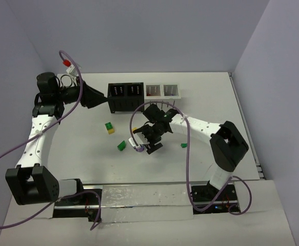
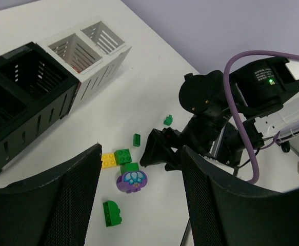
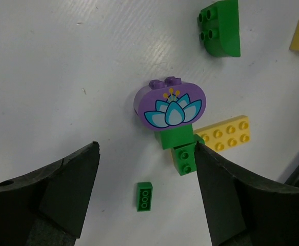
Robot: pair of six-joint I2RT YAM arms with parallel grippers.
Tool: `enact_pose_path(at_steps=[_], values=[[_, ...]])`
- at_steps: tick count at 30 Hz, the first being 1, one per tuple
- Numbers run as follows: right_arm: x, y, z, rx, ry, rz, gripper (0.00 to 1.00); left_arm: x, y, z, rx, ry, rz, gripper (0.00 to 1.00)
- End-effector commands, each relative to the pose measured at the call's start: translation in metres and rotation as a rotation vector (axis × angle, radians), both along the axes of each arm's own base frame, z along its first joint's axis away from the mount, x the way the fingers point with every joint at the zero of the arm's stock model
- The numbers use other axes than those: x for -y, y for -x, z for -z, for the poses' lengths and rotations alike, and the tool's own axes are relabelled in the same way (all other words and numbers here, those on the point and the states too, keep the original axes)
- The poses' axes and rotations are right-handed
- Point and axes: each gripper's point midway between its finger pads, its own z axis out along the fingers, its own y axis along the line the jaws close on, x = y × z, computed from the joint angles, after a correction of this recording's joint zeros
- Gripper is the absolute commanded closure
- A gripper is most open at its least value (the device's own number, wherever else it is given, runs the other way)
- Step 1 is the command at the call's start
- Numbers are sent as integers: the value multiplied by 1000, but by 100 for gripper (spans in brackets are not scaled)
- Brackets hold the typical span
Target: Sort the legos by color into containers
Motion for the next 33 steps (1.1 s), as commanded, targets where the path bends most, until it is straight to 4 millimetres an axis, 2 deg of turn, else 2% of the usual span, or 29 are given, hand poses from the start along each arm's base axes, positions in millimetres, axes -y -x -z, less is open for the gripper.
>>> enact_pose_path(at_steps=[1,4,9,12,15,20,28,33], values=[[-20,-7,-9,54,-33,-76,19,-4,1,4,11,7,27,31],[-25,-8,-10,41,-35,-67,17,-6,-3,9,-4,14,18,32],[-35,-7,-6,15,1,-44,2,-6,-5,15,-11,7,20,30],[-38,-12,-4,12,24,-41,0,-7,-4,16,-14,4,26,29],[-36,-16,6,26,55,-54,3,-7,-3,17,-15,2,26,29],[-30,-22,20,17,113,-45,14,-7,-3,19,-21,3,29,29],[-21,-32,37,13,156,-20,19,-9,-5,24,-31,4,27,30],[-17,-35,45,23,169,-10,32,-9,-6,29,-48,5,27,31]])
